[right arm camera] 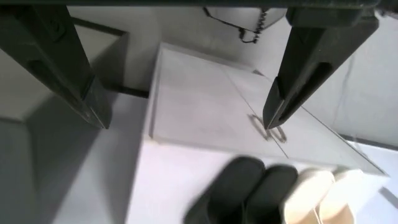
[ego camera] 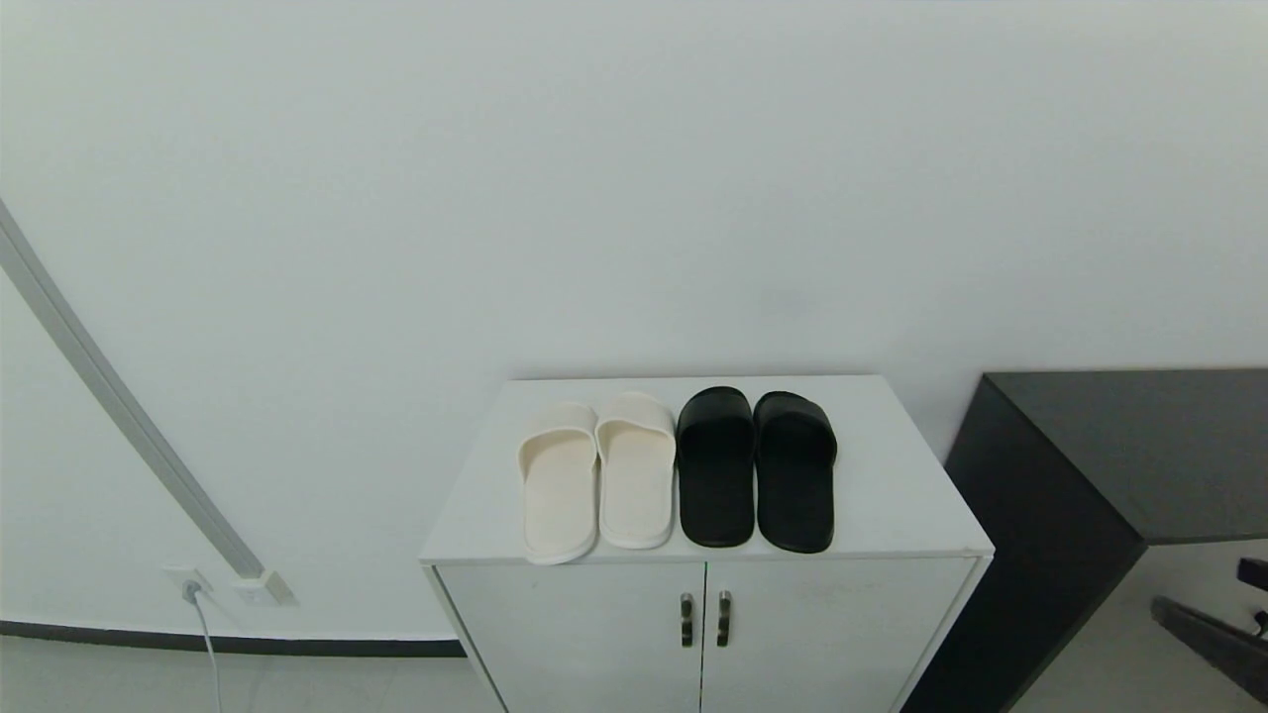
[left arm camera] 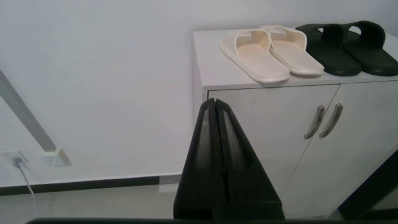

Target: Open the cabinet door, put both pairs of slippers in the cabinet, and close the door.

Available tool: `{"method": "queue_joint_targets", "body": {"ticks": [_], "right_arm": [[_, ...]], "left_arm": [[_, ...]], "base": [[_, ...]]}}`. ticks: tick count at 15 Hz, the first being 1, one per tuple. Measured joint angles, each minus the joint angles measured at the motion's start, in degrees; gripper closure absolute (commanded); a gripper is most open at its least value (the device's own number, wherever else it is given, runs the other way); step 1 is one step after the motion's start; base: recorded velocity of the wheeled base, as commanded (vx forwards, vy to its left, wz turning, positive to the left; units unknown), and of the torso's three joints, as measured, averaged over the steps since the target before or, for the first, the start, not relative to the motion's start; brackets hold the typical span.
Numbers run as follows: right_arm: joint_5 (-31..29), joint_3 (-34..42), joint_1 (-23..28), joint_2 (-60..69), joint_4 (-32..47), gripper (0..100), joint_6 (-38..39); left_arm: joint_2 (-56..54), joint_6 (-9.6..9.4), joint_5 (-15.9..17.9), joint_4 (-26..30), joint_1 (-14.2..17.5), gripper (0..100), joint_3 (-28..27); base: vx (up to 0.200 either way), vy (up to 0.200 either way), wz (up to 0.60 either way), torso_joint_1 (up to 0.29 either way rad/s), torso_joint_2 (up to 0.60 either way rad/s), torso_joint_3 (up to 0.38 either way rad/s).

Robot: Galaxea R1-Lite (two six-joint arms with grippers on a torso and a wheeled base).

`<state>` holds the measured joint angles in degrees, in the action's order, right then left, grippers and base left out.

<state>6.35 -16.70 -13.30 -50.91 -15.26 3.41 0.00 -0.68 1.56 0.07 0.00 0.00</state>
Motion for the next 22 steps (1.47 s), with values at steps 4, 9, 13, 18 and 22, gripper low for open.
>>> {"method": "queue_joint_targets", "body": {"ticks": [4,9,13,18,22], "right_arm": [[-16.38,-10.91,-19.69,-17.40,-4.57,0,7.78],[-28.62,-24.72,-30.79,-37.44,-9.56,0,13.45],[-38.45,-33.07,-32.40,-50.05,-11.89,0,15.38],[-47.10,-41.97,-33.22,-63.92,-18.09,0,15.66],[-47.62,-49.80,-31.29,-72.74,-19.33,0,15.41]], "left_arm": [[0.00,-0.02,0.02,0.00,0.00,100,0.00],[0.00,0.06,0.02,0.02,-0.02,100,0.00],[0.00,0.06,0.02,0.02,0.00,100,0.00],[0.00,0.09,0.00,0.02,0.00,100,-0.02],[0.00,0.06,0.02,0.02,0.00,100,-0.02]], "base": [[0.000,0.000,0.00,0.000,0.00,0.000],[0.000,0.000,0.00,0.000,0.00,0.000],[0.000,0.000,0.00,0.000,0.00,0.000],[0.000,0.000,0.00,0.000,0.00,0.000],[0.000,0.000,0.00,0.000,0.00,0.000]]}}
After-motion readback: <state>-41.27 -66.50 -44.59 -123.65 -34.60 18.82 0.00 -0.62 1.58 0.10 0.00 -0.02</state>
